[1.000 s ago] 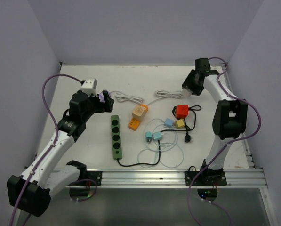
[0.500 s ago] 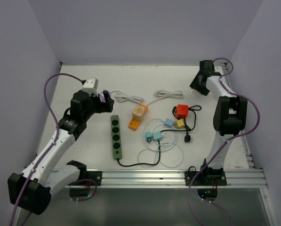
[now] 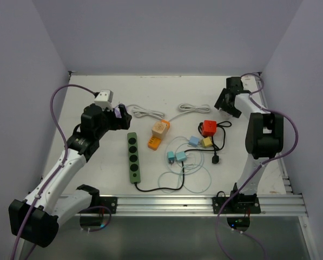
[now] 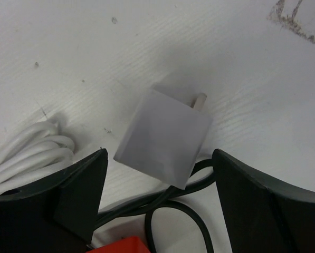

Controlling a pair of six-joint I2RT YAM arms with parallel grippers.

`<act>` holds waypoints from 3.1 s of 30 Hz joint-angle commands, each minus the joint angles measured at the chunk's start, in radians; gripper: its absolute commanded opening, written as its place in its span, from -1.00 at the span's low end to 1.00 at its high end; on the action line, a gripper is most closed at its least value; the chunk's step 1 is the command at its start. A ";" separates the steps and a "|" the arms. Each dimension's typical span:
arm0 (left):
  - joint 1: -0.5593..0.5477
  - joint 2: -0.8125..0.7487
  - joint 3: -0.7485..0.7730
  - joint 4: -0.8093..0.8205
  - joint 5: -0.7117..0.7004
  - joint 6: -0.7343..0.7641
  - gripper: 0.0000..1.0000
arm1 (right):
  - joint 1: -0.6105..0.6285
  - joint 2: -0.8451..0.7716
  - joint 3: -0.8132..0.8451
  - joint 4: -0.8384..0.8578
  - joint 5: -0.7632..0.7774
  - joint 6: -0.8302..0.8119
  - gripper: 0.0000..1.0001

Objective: Pull the plug off the socket

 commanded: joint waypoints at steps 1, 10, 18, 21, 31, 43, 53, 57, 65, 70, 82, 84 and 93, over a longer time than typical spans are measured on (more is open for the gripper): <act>0.003 -0.020 0.030 0.021 0.009 0.013 0.99 | 0.014 -0.106 -0.030 -0.010 0.027 -0.020 0.71; 0.004 -0.018 0.029 0.021 0.009 0.011 0.99 | 0.038 -0.259 0.087 -0.112 -0.109 0.013 0.95; 0.003 -0.044 0.030 0.015 -0.054 0.002 0.99 | 0.256 -0.246 0.209 -0.247 -0.169 0.073 0.98; 0.003 -0.079 0.029 0.009 -0.121 -0.010 0.99 | 0.362 -0.197 0.237 -0.265 -0.183 0.137 0.98; 0.003 -0.150 0.012 0.012 -0.229 -0.036 0.99 | 0.652 -0.025 0.351 -0.316 -0.057 0.338 0.98; 0.003 -0.162 0.017 0.014 -0.180 -0.033 0.99 | 0.757 0.187 0.601 -0.561 0.058 0.434 0.98; 0.003 -0.164 0.015 0.018 -0.141 -0.036 0.99 | 0.772 0.196 0.587 -0.593 0.078 0.460 0.98; 0.001 -0.165 0.017 0.018 -0.140 -0.035 0.99 | 0.787 0.214 0.578 -0.598 0.064 0.461 0.98; 0.001 -0.161 0.017 0.020 -0.129 -0.035 0.99 | 0.793 0.245 0.536 -0.541 0.032 0.478 0.97; 0.001 -0.162 0.015 0.020 -0.134 -0.033 0.99 | 0.793 0.254 0.524 -0.523 0.006 0.467 0.52; -0.013 -0.125 0.012 0.037 -0.053 -0.021 0.99 | 0.784 0.012 0.333 -0.342 -0.055 0.386 -1.00; -0.013 -0.116 0.007 0.050 -0.022 -0.021 0.99 | 0.760 -0.081 0.212 -0.252 -0.104 0.391 -1.00; -0.013 -0.066 -0.048 0.171 0.399 -0.091 1.00 | 0.603 -0.339 -0.217 0.284 -0.445 0.305 -1.00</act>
